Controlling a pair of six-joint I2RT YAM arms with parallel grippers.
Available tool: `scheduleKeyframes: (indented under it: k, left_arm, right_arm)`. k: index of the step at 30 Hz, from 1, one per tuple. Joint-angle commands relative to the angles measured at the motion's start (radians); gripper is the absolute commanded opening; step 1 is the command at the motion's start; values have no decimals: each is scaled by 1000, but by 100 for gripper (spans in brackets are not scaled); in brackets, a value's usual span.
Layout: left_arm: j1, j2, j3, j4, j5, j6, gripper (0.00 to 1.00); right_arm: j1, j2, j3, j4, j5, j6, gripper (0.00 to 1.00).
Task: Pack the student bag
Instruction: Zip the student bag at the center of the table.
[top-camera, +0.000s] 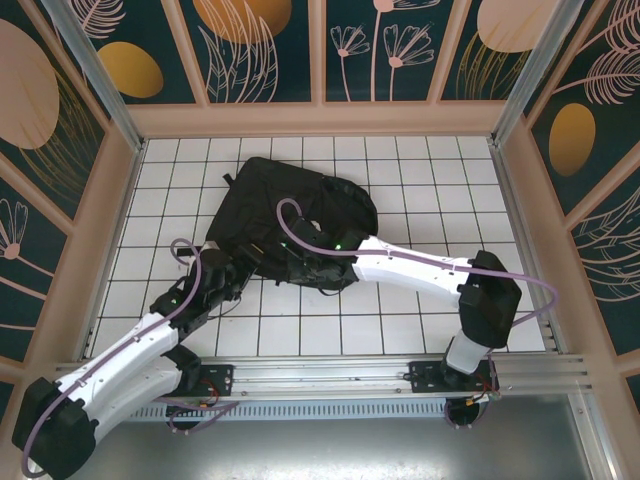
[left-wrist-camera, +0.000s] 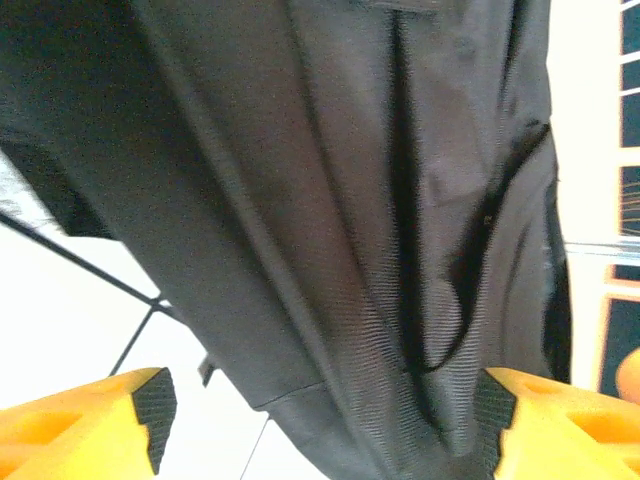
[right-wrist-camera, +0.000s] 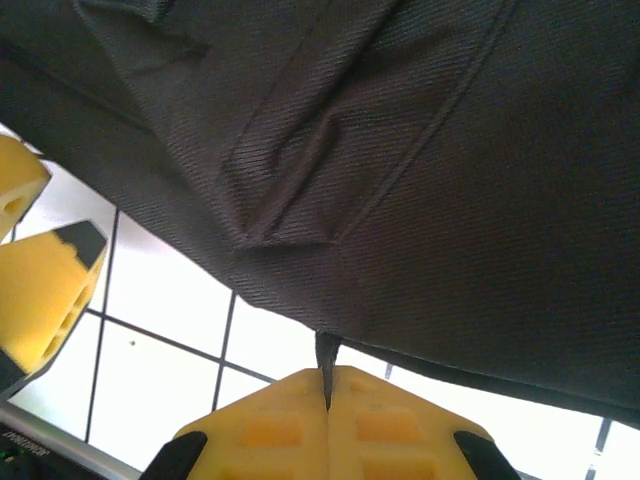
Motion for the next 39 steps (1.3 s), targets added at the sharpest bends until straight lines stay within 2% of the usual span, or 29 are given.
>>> scheduleKeyframes:
  k: [1,5,8,25,28,29,31,39]
  left_arm:
    - [6,29,-7,143,23,-13,76]
    - [8,85,-11,172,22,-9,68]
    - [8,114,-21,190,26,-20,56]
    - [10,123,-83,308,-43,-9,20]
    - [10,122,-83,309,-55,15,17]
    - [9,120,-86,311,-58,20,14]
    - [11,110,-88,294,-75,28,0]
    - [22,63,-78,165,-138,57,0]
  right_arm:
    - [2,-32,-27,49,-33,27,0]
    - [2,-36,-35,58,-37,30,0]
    - [1,-38,-37,58,-36,28,0]
    - [2,-46,-68,87,-56,37,0]
    - [1,-47,-69,83,-54,38,0]
    - [1,-49,-68,80,-51,38,0]
    - [1,-56,-68,71,-46,34,0]
    - [-8,-88,-70,21,-19,23,0]
